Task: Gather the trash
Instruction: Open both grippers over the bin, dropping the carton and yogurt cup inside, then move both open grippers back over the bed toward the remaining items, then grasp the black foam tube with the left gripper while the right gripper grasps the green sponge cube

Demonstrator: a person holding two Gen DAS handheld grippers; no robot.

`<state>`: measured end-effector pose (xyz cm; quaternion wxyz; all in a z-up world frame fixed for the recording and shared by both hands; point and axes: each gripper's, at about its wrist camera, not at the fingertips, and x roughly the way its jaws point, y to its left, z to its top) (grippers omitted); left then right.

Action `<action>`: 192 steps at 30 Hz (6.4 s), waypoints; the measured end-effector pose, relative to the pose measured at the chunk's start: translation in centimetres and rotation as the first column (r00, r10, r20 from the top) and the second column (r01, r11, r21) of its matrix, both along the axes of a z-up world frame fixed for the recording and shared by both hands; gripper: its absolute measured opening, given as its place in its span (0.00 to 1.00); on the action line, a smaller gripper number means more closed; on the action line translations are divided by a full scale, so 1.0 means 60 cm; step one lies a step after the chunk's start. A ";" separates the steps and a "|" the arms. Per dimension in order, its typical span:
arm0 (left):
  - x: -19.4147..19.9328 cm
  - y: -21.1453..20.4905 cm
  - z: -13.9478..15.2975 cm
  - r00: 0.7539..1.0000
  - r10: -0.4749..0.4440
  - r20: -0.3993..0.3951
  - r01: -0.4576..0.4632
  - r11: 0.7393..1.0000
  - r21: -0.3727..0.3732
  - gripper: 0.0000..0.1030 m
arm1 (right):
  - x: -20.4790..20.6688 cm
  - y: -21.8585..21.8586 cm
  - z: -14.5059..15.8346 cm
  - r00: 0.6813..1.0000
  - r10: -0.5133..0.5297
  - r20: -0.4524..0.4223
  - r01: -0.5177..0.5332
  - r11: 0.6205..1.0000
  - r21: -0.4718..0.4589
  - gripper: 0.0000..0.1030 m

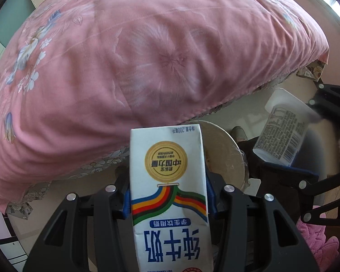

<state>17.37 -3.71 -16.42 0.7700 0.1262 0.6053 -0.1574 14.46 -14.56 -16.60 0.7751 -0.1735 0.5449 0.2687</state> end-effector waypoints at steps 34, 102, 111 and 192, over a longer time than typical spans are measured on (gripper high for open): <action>0.026 -0.005 -0.307 0.901 0.183 -0.393 -0.240 0.965 -0.101 0.50 | 0.042 0.029 -0.345 0.851 -0.232 -0.472 0.219 0.972 -0.082 0.55; 0.028 0.045 -0.187 0.982 0.048 -0.181 -0.056 0.998 -0.037 0.71 | 0.031 0.021 -0.205 0.936 -0.204 -0.287 0.173 0.976 -0.131 0.70; 0.072 0.066 0.007 1.000 0.020 -0.023 -0.021 0.998 -0.065 0.71 | 0.064 -0.043 0.016 0.974 -0.209 -0.088 0.205 0.978 -0.045 0.70; 0.782 -0.064 0.172 0.954 0.142 0.264 -0.144 0.989 -0.011 0.34 | 0.792 -0.084 0.177 0.933 -0.267 0.242 0.268 0.963 0.031 0.30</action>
